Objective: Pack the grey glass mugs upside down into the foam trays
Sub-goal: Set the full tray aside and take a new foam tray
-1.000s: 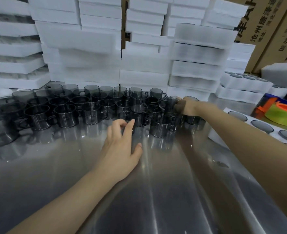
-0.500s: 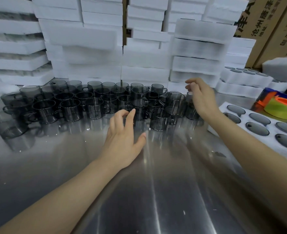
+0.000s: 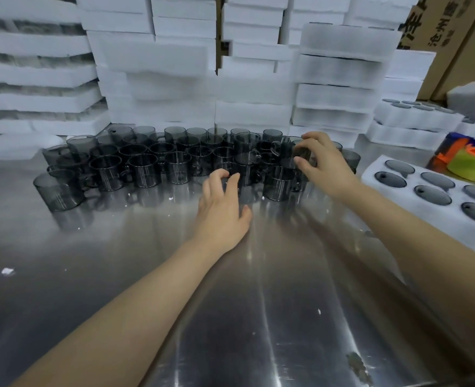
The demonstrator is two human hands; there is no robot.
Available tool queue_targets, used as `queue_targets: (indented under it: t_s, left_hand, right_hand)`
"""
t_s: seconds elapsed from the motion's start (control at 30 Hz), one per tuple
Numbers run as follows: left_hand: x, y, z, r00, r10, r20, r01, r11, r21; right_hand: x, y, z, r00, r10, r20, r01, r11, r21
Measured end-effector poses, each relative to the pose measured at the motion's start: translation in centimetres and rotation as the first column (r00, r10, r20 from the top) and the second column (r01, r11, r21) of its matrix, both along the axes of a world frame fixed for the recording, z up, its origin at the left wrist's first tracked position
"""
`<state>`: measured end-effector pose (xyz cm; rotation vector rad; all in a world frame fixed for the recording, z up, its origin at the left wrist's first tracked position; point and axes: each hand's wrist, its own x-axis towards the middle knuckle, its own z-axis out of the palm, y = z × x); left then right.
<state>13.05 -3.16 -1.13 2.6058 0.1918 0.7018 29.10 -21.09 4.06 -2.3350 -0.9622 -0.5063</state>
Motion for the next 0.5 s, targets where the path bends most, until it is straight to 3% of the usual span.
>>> queue_targets:
  t_s: [0.2, 0.5]
  left_hand:
    - [0.3, 0.3, -0.2, 1.000, -0.006, 0.011, 0.006, 1.000, -0.004]
    - [0.6, 0.3, -0.5, 1.000, -0.009, 0.020, 0.009, 1.000, 0.000]
  right_hand:
    - [1.2, 1.5, 1.6, 0.999, -0.039, -0.004, 0.038, 0.993, -0.108]
    - [2.4, 3.6, 1.5, 0.999, -0.024, -0.036, 0.020, 0.995, -0.096]
